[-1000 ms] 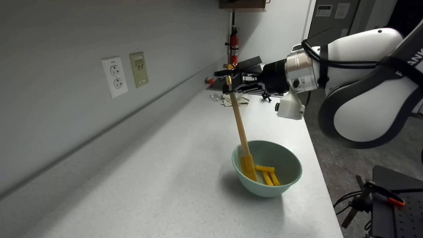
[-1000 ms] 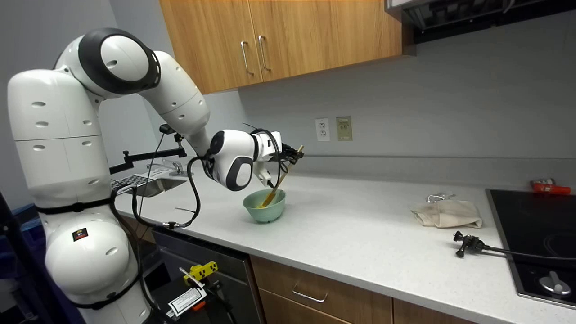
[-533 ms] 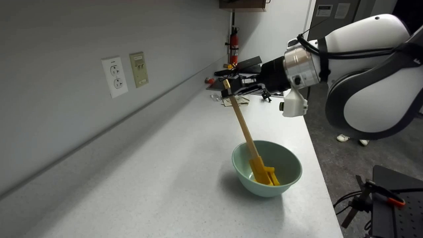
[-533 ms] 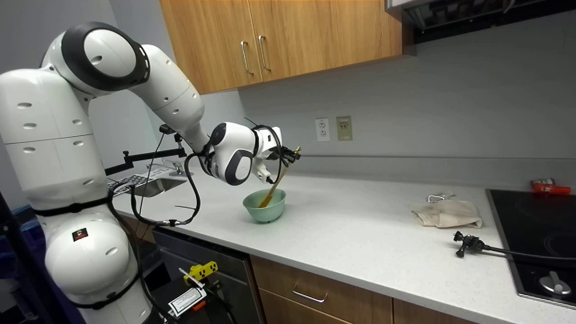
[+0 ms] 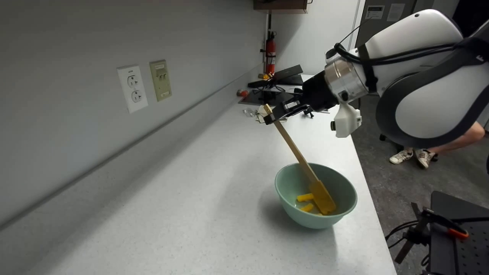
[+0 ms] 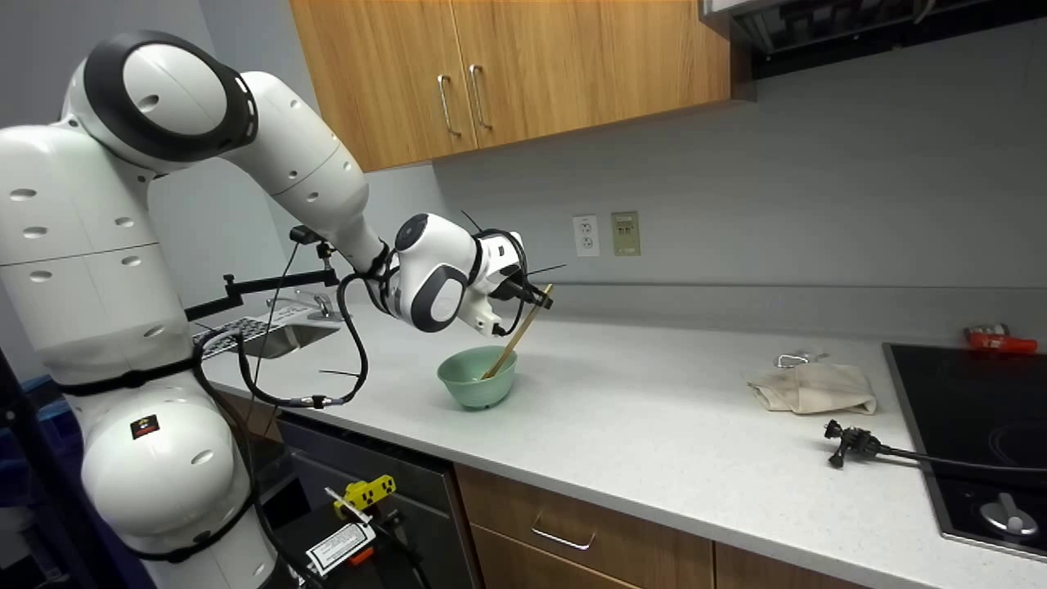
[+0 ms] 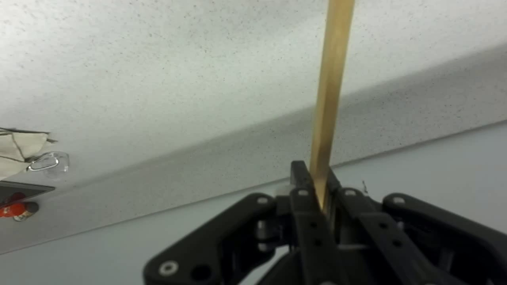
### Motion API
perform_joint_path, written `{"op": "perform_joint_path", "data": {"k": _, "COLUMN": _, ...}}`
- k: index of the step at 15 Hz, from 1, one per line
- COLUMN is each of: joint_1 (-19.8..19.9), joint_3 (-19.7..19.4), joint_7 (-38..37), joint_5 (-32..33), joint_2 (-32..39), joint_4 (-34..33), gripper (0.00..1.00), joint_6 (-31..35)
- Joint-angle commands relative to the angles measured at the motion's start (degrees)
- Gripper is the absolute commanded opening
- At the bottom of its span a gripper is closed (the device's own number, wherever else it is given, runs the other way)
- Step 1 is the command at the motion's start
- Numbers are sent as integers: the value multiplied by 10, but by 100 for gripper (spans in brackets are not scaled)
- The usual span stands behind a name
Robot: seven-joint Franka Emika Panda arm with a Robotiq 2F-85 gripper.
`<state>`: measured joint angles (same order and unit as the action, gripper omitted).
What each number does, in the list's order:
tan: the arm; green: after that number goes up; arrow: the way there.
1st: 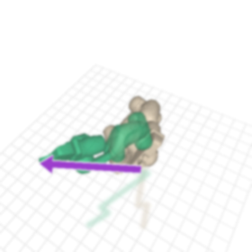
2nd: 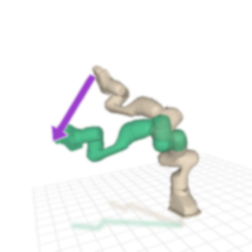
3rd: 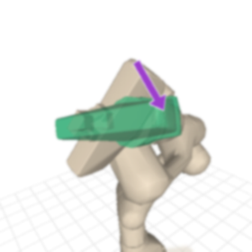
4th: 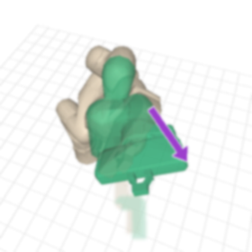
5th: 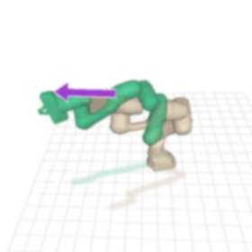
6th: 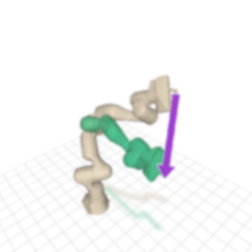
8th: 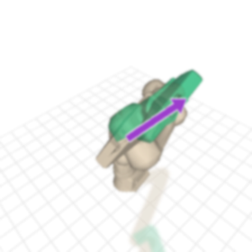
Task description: Use the spatula to stir the contents in the green bowl
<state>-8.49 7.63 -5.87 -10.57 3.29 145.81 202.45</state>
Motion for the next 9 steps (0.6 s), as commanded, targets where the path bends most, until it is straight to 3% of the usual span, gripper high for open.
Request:
{"op": "perform_joint_path", "data": {"k": 1, "joint_1": -3, "joint_3": 1, "joint_7": 3, "joint_5": -1, "joint_2": 16, "joint_4": -2, "gripper": 2, "joint_6": 48}}
{"op": "perform_joint_path", "data": {"k": 4, "joint_1": -1, "joint_3": 6, "joint_7": -24, "joint_5": 7, "joint_2": 30, "joint_4": -5, "gripper": 2, "joint_6": 102}}
{"op": "perform_joint_path", "data": {"k": 9, "joint_1": -1, "joint_3": 8, "joint_7": -33, "joint_5": 4, "joint_2": 42, "joint_4": -5, "gripper": 2, "joint_6": 135}}
